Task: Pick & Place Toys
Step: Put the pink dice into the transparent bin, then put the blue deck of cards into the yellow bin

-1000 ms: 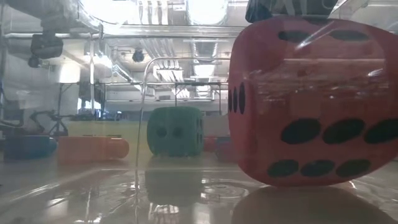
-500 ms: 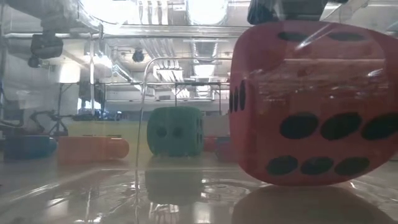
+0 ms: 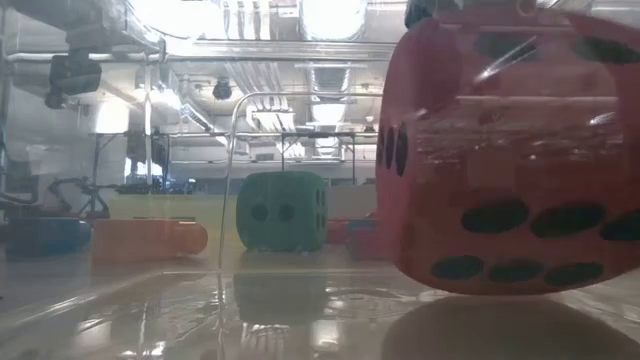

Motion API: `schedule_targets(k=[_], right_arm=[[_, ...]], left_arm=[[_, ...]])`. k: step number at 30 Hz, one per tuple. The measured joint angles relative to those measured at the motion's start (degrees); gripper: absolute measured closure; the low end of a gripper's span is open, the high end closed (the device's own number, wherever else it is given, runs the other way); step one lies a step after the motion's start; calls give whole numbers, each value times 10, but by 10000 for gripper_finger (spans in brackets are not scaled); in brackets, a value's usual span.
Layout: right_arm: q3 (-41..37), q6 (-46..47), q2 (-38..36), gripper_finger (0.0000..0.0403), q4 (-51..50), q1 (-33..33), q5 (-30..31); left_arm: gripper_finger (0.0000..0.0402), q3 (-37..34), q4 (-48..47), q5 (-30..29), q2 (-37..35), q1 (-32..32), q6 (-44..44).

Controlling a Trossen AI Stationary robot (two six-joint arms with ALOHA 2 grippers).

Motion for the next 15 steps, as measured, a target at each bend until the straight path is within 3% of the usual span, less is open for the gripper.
schedule_targets(k=[15], right_arm=[[58, 0, -1, 175, -6, 0, -9]], left_arm=[[373, 0, 0, 0, 0, 0, -1]])
